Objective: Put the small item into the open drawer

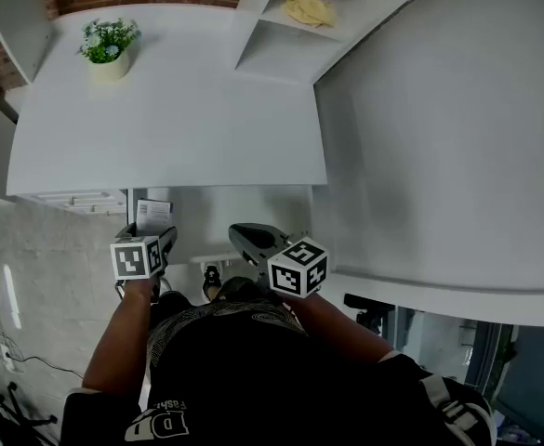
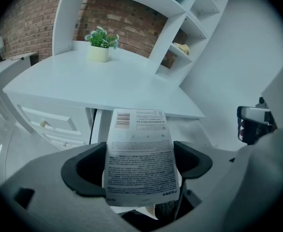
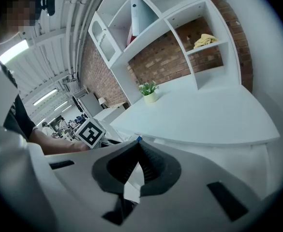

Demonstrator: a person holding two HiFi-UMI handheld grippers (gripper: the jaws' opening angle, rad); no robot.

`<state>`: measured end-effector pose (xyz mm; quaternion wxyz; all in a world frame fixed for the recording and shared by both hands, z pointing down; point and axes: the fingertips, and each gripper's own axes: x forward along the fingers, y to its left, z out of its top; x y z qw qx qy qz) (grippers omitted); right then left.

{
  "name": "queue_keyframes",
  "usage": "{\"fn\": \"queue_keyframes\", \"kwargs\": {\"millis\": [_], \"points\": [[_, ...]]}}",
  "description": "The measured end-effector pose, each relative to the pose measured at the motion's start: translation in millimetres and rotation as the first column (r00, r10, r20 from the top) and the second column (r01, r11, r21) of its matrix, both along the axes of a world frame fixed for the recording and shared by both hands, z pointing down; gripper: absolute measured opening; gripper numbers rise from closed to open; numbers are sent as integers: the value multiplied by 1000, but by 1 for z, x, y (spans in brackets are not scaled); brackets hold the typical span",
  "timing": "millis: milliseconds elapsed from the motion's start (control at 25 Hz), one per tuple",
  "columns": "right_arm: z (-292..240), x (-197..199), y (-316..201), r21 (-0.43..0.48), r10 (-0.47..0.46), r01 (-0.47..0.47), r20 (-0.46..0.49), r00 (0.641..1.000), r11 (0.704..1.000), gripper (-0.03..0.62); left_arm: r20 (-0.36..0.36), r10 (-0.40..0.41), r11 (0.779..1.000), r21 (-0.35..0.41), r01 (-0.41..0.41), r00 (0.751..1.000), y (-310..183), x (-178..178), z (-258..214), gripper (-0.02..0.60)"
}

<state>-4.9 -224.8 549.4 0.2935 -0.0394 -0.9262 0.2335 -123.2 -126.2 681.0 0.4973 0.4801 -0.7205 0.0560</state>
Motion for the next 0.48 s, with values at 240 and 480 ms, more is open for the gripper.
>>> {"fn": "queue_keyframes", "kwargs": {"millis": [240, 480], "points": [[16, 3, -21, -25, -43, 42, -6, 999, 999, 5, 37, -14, 998, -61, 16, 999, -18, 3, 21, 420], [22, 11, -37, -31, -80, 80, 1, 997, 996, 5, 31, -57, 993, -103, 60, 998, -35, 1, 46, 420]]}}
